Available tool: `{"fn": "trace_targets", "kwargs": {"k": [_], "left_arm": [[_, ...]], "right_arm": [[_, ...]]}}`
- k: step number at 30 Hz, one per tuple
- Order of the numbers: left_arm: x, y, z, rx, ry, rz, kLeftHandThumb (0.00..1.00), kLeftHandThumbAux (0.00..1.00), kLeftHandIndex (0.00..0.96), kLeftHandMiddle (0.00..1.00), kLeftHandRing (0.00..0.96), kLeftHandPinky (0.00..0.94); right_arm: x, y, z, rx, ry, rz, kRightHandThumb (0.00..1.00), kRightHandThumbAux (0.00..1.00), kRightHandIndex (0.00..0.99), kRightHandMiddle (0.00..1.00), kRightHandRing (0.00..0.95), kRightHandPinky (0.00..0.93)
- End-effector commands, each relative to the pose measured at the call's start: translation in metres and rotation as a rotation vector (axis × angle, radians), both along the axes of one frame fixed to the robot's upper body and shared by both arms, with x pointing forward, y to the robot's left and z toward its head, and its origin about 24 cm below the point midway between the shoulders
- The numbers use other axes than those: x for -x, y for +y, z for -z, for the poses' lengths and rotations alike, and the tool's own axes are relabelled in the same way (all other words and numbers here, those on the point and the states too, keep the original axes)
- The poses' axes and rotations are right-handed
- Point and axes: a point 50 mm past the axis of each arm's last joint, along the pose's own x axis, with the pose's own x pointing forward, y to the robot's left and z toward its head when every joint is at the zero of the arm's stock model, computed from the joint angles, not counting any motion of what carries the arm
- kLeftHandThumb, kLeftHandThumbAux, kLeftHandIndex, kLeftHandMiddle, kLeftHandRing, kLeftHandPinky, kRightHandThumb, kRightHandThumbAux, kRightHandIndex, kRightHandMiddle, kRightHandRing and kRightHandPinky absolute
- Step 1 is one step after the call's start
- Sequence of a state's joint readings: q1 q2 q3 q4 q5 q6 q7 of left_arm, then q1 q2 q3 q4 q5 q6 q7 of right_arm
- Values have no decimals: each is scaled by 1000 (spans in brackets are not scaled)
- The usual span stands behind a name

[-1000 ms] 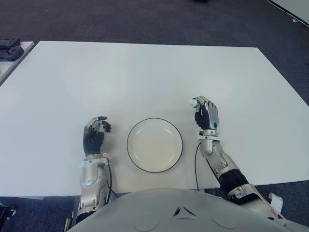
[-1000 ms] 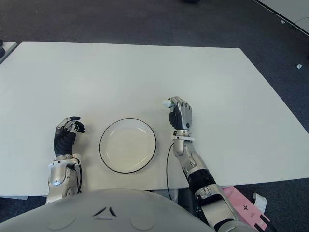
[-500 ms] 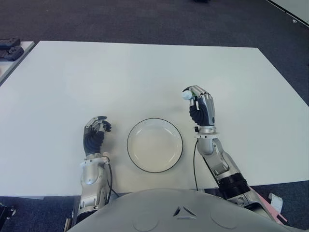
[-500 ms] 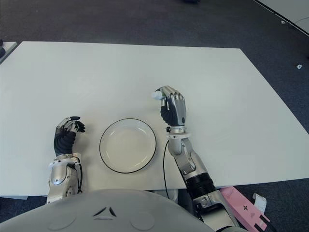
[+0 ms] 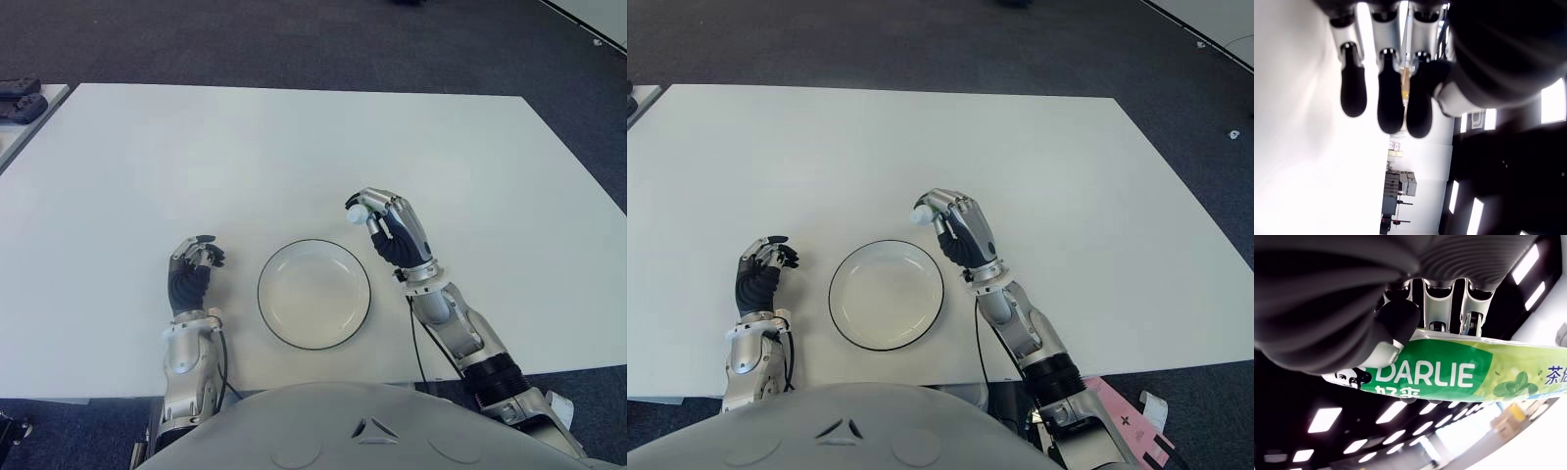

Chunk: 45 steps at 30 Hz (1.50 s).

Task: Put the toothpaste on the table into the plate.

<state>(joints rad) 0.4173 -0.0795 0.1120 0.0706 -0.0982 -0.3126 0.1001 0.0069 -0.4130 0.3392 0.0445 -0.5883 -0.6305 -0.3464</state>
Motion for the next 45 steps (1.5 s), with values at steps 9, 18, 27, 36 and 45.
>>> {"fn": "trace_targets", "kwargs": {"k": [9, 18, 27, 36, 45], "left_arm": [[10, -5, 19, 44, 114, -29, 708, 718, 434, 589, 582, 570], [10, -5, 18, 39, 101, -24, 708, 718, 434, 592, 579, 563], [9, -5, 18, 39, 79, -14, 708, 718, 434, 597, 586, 565], [9, -5, 18, 37, 58, 19, 703, 719, 434, 600, 592, 570], [11, -4, 19, 65, 84, -19, 702, 718, 433, 592, 579, 556]], "right_arm": [[2, 9, -5, 45, 31, -200, 1000, 668, 409, 412, 477, 538], [7, 6, -6, 168, 153, -316, 964, 661, 449, 415, 502, 595], [6, 2, -8, 347, 303, -366, 945, 657, 420, 463, 526, 687], [8, 2, -5, 381, 375, -352, 873, 671, 399, 538, 663, 746], [9, 3, -4, 391, 397, -363, 837, 679, 424, 476, 471, 471]]}}
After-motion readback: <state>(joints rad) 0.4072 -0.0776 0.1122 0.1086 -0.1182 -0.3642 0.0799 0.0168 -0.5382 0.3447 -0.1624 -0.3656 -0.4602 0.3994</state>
